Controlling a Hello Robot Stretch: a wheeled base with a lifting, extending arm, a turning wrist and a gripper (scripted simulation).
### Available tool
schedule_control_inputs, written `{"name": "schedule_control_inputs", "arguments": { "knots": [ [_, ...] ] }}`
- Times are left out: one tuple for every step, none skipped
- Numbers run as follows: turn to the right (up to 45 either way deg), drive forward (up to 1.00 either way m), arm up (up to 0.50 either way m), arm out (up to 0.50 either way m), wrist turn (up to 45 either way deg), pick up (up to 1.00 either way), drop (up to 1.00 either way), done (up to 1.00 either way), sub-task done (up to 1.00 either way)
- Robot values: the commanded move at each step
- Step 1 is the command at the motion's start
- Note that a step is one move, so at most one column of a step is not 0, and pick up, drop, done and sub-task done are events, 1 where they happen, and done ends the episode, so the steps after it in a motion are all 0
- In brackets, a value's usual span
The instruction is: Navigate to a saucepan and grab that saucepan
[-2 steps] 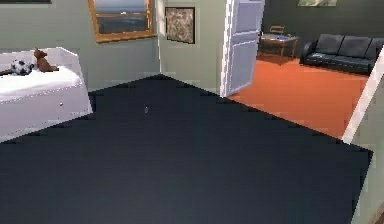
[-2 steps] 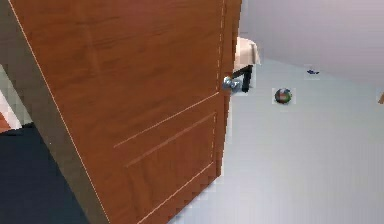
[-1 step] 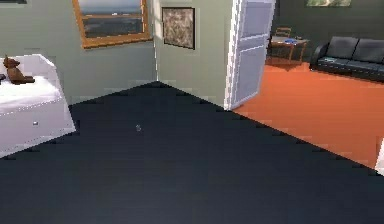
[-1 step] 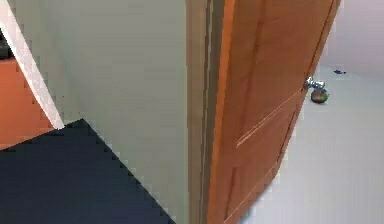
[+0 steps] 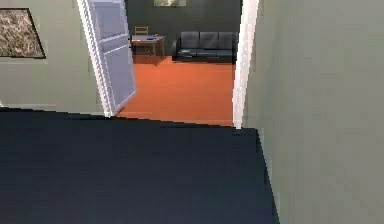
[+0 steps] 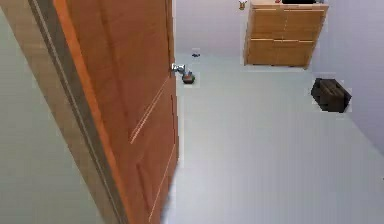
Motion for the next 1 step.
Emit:
{"name": "schedule_control_inputs", "arguments": {
  "knots": [
    [0.0,1.00,0.00,0.00,0.0,0.00,0.00,0.00,0.00]
  ]
}}
